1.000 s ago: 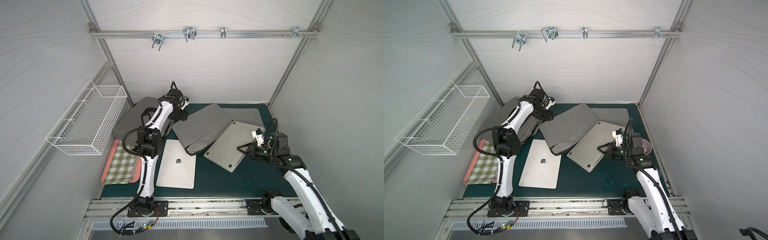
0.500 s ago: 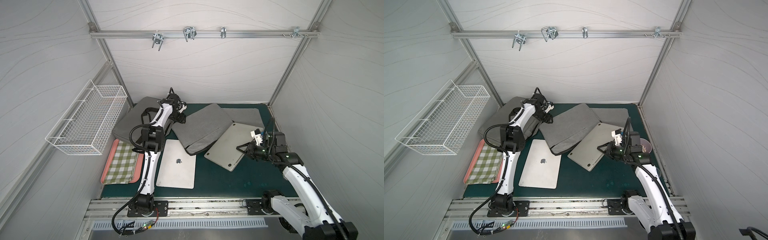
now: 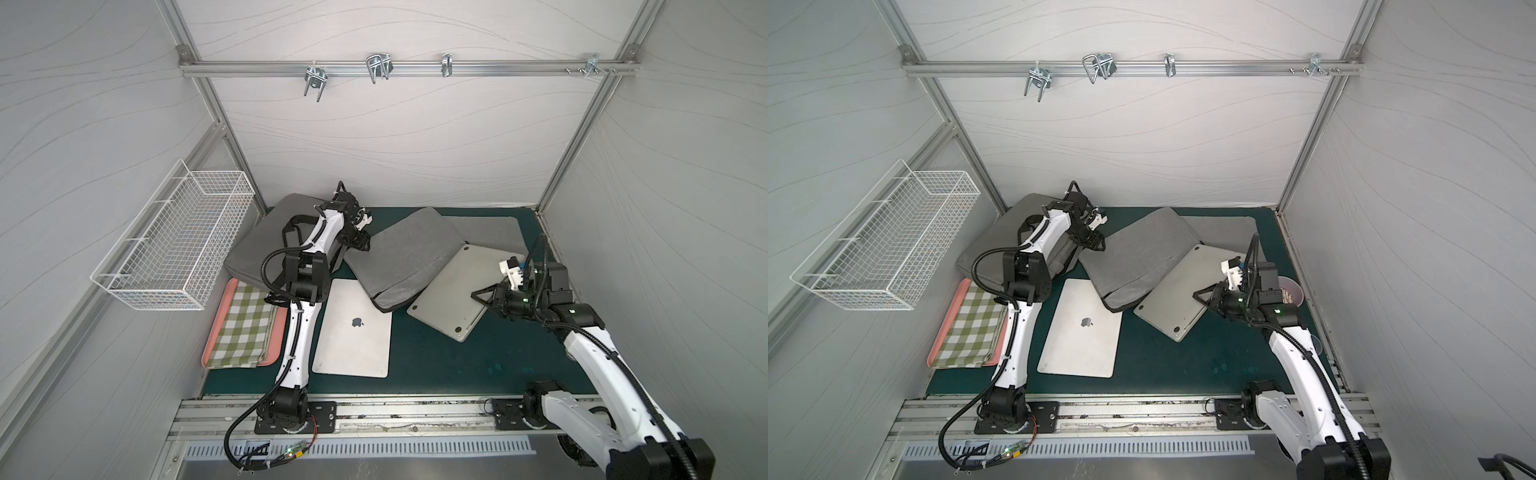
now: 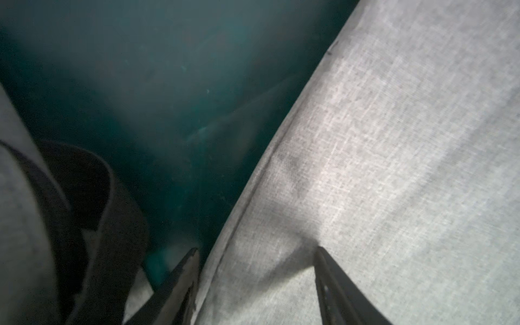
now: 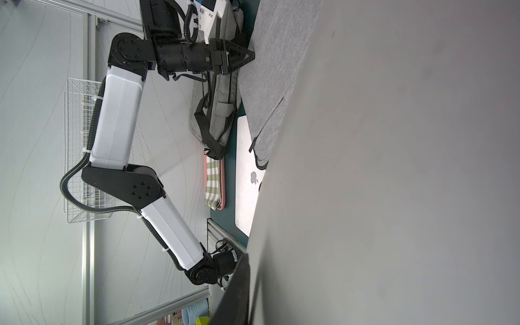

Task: Open the zippered laptop bag and take out the laptop
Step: Pick up the zippered laptop bag.

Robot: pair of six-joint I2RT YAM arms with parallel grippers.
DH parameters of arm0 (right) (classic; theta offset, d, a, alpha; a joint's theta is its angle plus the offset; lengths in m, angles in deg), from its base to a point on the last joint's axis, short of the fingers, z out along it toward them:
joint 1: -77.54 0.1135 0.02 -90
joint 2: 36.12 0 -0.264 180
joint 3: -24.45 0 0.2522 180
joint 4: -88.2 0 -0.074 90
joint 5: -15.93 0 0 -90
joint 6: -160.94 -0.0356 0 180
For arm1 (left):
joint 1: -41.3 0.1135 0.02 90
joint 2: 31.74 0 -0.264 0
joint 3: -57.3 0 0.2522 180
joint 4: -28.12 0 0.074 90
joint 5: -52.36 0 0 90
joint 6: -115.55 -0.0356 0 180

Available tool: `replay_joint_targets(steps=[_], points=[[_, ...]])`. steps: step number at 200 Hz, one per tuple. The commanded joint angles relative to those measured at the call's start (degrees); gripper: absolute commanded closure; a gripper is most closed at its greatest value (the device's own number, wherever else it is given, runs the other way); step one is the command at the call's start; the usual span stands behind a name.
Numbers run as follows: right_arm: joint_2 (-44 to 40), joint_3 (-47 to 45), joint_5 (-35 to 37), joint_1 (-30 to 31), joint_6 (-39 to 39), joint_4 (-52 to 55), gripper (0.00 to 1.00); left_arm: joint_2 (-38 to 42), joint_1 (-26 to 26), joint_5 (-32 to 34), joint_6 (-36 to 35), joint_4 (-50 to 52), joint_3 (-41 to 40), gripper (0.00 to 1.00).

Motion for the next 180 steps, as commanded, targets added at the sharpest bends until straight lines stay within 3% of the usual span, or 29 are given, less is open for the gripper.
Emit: replay_joint_targets(steps=[1,63,70,81,91,108,146,180], points=[[-1.0,1.6,-2.9,0.5,1.3,-8.3,1.00,-0.7,-2.1,5.2,-1.5,4.5,-3.7,0.38],[-1.2,0.4,-2.7,1.1,0.7,-9.5,1.00,2.5,-2.7,7.1,0.6,6.0,-9.8,0.45],[-1.3,0.4,-2.8,1.1,0.8,-9.5,1.00,2.3,-2.7,8.0,0.8,6.3,-10.3,0.48],[-1.3,0.4,-2.7,1.0,0.7,-9.5,1.00,1.3,-2.9,9.9,1.1,7.1,-9.8,0.65],[-1.3,0.3,-2.6,1.1,0.7,-9.6,1.00,0.7,-3.4,13.0,1.8,7.0,-9.1,0.73],[-1.2,0.1,-2.6,1.1,0.6,-9.6,1.00,0.3,-4.2,18.8,1.7,7.1,-7.7,0.80],[-1.3,-0.3,-2.5,1.2,0.3,-10.4,1.00,2.0,-4.7,18.1,1.8,6.3,-7.6,1.00],[-1.3,-0.4,-2.4,1.1,0.2,-10.9,1.00,7.0,-5.5,17.0,2.3,5.7,-8.8,1.00]])
